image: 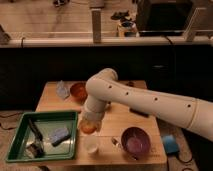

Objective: Place apple in paper cup

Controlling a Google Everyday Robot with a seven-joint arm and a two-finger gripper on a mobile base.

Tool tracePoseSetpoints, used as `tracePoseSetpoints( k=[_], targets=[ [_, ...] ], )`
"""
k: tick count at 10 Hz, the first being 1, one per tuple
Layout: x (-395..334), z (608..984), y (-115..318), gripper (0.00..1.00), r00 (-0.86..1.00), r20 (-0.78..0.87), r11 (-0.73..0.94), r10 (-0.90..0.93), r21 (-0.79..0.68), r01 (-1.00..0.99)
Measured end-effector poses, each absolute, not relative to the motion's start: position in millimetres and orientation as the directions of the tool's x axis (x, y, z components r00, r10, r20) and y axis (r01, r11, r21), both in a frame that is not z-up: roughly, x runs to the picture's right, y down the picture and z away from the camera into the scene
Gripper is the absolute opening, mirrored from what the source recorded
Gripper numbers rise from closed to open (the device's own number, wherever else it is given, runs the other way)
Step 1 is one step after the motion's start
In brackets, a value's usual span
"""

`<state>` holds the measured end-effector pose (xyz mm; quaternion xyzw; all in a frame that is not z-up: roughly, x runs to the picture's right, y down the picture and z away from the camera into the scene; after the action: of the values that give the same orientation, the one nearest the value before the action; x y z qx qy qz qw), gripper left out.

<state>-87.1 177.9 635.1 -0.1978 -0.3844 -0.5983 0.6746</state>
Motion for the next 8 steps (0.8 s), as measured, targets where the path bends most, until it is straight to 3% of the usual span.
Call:
tracePoseSetpoints(
  k=[3, 8],
  targets=[
    [-89.5, 628.2, 202.8, 0.0, 0.03, 0.769, 0.246, -0.639, 0.167, 0.955],
    [-65.0, 657.4, 204.8, 0.0, 0.155, 0.773, 0.337, -0.615, 0.08, 0.938]
  ],
)
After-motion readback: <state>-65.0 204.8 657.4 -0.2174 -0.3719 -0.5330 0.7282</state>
